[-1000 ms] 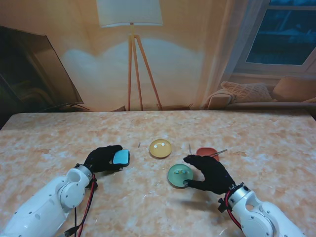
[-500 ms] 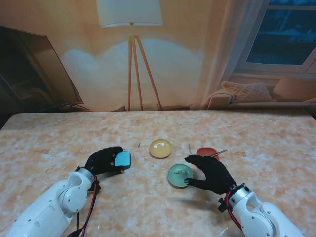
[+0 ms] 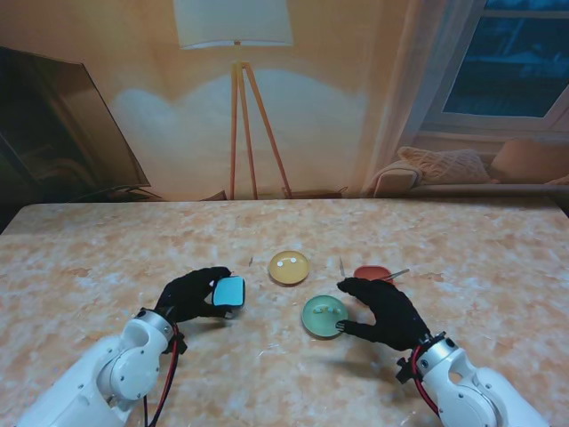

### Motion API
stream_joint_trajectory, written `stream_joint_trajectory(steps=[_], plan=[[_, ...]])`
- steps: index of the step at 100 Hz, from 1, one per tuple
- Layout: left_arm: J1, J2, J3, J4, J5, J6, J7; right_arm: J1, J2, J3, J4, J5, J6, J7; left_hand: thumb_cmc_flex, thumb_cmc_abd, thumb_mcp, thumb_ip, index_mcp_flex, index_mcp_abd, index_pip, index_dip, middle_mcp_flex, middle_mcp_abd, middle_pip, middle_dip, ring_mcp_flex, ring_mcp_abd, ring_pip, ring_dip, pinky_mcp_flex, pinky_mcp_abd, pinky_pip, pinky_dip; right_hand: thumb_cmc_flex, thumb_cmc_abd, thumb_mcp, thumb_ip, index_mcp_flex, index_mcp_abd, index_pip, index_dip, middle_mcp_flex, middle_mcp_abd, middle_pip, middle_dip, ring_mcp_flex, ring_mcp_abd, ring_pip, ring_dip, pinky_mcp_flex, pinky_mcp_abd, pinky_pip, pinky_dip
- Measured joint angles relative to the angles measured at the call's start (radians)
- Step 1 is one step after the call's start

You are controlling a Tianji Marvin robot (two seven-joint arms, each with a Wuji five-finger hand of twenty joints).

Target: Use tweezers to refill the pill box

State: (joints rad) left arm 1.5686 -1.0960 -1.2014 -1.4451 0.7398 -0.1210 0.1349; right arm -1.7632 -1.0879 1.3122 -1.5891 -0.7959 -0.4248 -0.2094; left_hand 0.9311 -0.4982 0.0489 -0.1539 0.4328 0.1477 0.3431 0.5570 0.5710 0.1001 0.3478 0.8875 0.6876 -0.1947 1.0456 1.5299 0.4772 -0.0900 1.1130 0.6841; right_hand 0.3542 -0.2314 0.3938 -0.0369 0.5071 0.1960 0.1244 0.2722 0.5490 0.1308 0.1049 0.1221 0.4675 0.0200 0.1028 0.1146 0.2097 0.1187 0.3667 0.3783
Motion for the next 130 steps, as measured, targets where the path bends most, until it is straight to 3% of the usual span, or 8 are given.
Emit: stream_joint_trajectory(steps=[39,80,94,104,109,118,122,130], plan=[[0.127,0.005,0.002,-0.164,0.062,0.079,0.008,-0.029,-0.003,0.016,-0.014,-0.019,-0.028,-0.035,0.002,-0.010,0.000,0.000,0.011,-0.002,0.004,0.000,0.007,0.000,0.000,0.000,0.005,0.000,0.014,0.000,-0.014,0.018,0.022,0.000,0.000,0.000,-0.001,0.000,0.000,0.000,0.000,0.000,0.000,0.000,0.000,0.000,0.000,0.000,0.000,0.000,0.000,0.000,0.000,0.000],[0.164,-0.002,0.078,-0.169,0.061,0.117,0.076,-0.049,-0.006,0.023,-0.026,-0.031,-0.054,-0.065,0.010,-0.013,0.000,-0.010,0.012,-0.005,0.004,0.000,0.007,0.001,0.000,0.000,0.006,0.000,0.010,0.000,-0.057,0.041,0.031,-0.006,0.009,0.000,-0.001,0.000,0.000,0.000,0.000,0.000,0.000,0.000,0.000,0.000,0.000,0.000,0.000,0.000,0.000,0.000,0.000,0.000],[0.167,-0.006,0.093,-0.153,0.061,0.120,0.090,-0.053,-0.007,0.026,-0.026,-0.033,-0.057,-0.070,0.037,-0.013,-0.034,-0.010,0.012,-0.013,0.004,0.012,0.007,0.002,-0.003,0.000,0.005,0.008,-0.055,0.000,-0.113,0.074,-0.002,-0.031,0.012,0.000,-0.002,0.000,0.000,0.000,0.000,0.000,0.000,0.000,0.000,0.000,0.000,0.000,0.000,0.000,0.000,0.000,0.001,0.000],[0.167,-0.008,0.105,-0.137,0.054,0.123,0.102,-0.055,-0.007,0.028,-0.026,-0.033,-0.058,-0.072,0.077,-0.013,-0.071,-0.010,0.012,-0.014,0.004,0.012,0.009,0.008,-0.028,-0.006,-0.045,0.093,-0.224,0.000,-0.185,0.127,-0.078,-0.070,0.012,0.000,-0.002,0.000,0.000,0.000,0.000,0.000,0.000,0.000,0.000,0.000,0.000,0.000,0.000,0.000,0.000,0.000,0.001,0.000],[0.167,-0.009,0.111,-0.130,0.055,0.128,0.105,-0.055,-0.007,0.028,-0.026,-0.033,-0.058,-0.074,0.096,-0.011,-0.080,-0.010,0.012,-0.014,0.004,0.009,0.009,0.013,-0.031,-0.070,-0.075,0.127,-0.339,0.000,-0.223,0.154,-0.122,-0.098,0.012,0.000,-0.002,0.000,0.000,0.000,0.000,0.000,0.000,0.000,0.000,0.000,0.000,0.000,0.000,0.000,0.000,0.000,0.001,0.000],[0.165,-0.008,0.121,-0.120,0.069,0.146,0.105,-0.056,-0.008,0.028,-0.026,-0.033,-0.059,-0.077,0.096,0.043,-0.081,-0.010,-0.006,-0.009,-0.028,-0.017,-0.027,0.022,0.028,-0.295,-0.147,0.238,-0.552,-0.208,-0.315,0.181,-0.200,-0.143,0.012,0.000,-0.002,0.000,0.000,0.000,0.000,0.000,0.000,0.000,0.000,0.000,0.000,0.000,0.000,0.000,0.000,0.000,0.001,0.000],[0.164,-0.008,0.125,-0.118,0.075,0.150,0.106,-0.057,-0.008,0.028,-0.026,-0.033,-0.059,-0.078,0.096,0.057,-0.067,-0.010,-0.015,-0.006,-0.046,-0.020,-0.050,0.025,0.042,-0.372,-0.185,0.235,-0.591,-0.241,-0.331,0.188,-0.243,-0.164,0.012,0.000,-0.002,0.000,0.000,0.000,0.000,0.000,0.000,0.000,0.000,0.000,0.000,0.000,0.000,0.000,0.000,0.000,0.001,0.000],[0.158,-0.006,0.136,-0.116,0.092,0.160,0.107,-0.057,-0.008,0.027,-0.025,-0.033,-0.059,-0.079,0.095,0.086,-0.013,-0.009,-0.027,0.007,-0.089,-0.060,-0.083,0.043,0.026,-0.458,-0.230,0.248,-0.656,-0.311,-0.373,0.249,-0.324,-0.222,0.012,0.000,-0.002,0.000,0.000,0.000,0.000,0.000,0.000,0.000,0.000,0.000,0.000,0.000,0.000,0.000,0.000,0.000,0.001,0.000]])
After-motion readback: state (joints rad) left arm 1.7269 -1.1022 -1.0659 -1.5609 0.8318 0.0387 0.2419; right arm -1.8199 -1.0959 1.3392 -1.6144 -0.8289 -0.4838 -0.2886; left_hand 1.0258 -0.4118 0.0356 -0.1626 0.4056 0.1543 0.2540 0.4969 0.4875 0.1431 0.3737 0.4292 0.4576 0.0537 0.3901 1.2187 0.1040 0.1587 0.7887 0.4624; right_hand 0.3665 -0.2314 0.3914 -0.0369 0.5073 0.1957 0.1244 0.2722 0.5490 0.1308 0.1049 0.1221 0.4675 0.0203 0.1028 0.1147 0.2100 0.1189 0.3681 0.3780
